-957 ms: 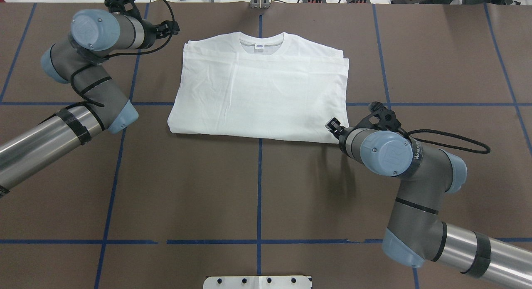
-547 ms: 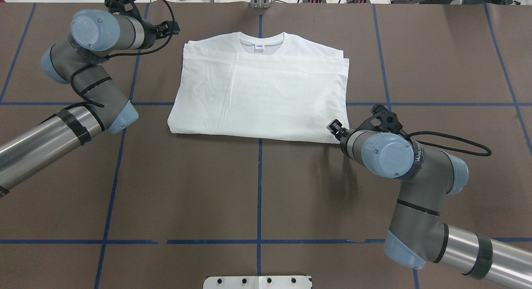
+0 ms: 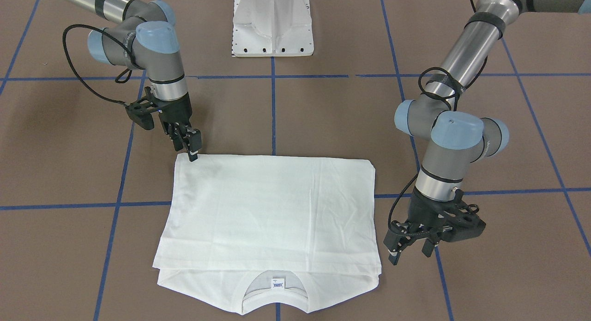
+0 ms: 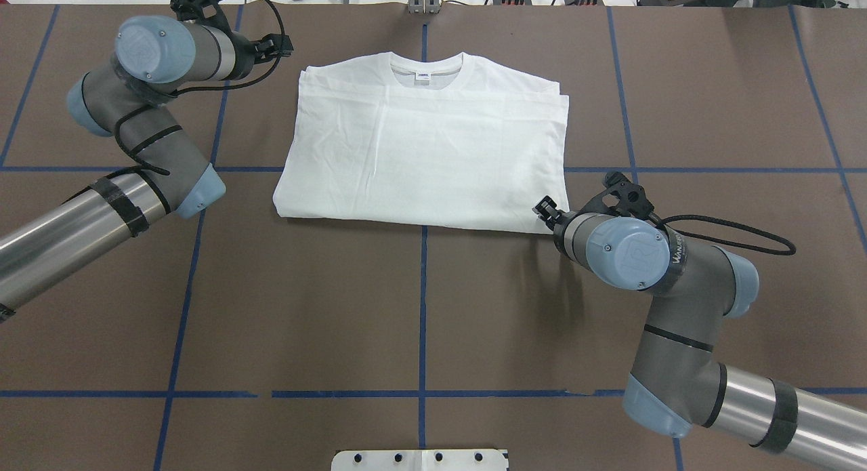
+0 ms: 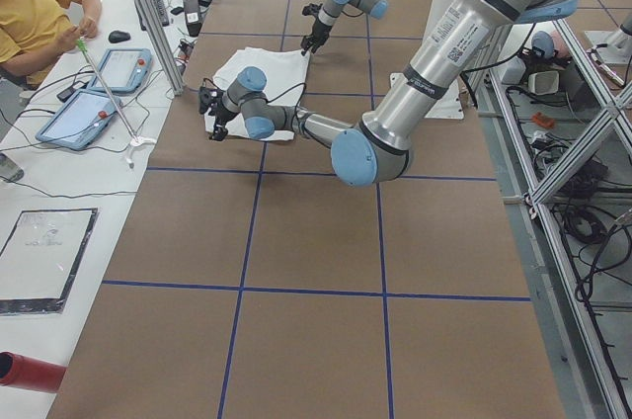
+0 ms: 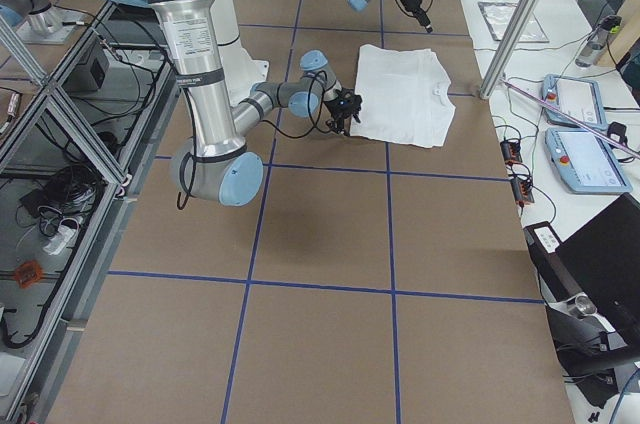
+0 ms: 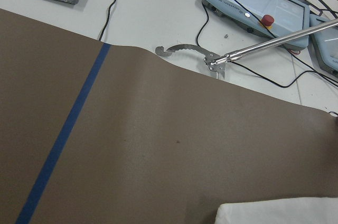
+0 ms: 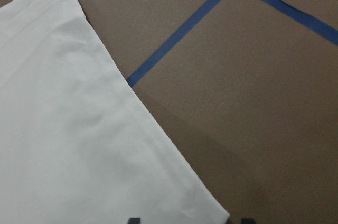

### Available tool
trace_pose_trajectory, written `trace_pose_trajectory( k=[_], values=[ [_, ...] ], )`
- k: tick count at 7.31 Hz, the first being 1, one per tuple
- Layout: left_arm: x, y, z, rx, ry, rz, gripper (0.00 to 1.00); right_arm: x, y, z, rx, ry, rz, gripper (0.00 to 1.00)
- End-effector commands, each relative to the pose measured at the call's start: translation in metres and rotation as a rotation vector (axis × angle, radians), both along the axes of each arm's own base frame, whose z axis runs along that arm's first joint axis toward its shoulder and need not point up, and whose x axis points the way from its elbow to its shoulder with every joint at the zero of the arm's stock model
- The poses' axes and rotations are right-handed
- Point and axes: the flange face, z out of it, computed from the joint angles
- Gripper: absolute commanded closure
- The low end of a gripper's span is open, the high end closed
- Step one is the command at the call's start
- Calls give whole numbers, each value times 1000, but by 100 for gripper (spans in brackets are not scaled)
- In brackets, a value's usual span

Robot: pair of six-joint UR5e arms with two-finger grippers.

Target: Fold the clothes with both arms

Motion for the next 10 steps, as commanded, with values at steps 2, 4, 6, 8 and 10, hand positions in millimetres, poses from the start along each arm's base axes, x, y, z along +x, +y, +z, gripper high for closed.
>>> trace_pose_trajectory(
  k=[2, 4, 6, 8, 10],
  values=[
    [0, 1, -3, 5, 3, -1, 0, -5, -4, 7, -20, 3, 18, 40],
    [0, 1, -3, 4, 4, -2, 0, -3, -5, 2, -25, -12, 27, 100],
    [0, 1, -2, 4, 2, -1, 0, -2, -5, 0, -19, -16, 23, 100],
    [-1, 2, -10, 14, 12, 0, 0, 17, 2, -16, -8, -50, 21, 100],
    [-10, 23, -53, 80, 78, 27, 0, 39, 68, -29, -20, -37, -65, 100]
  ],
)
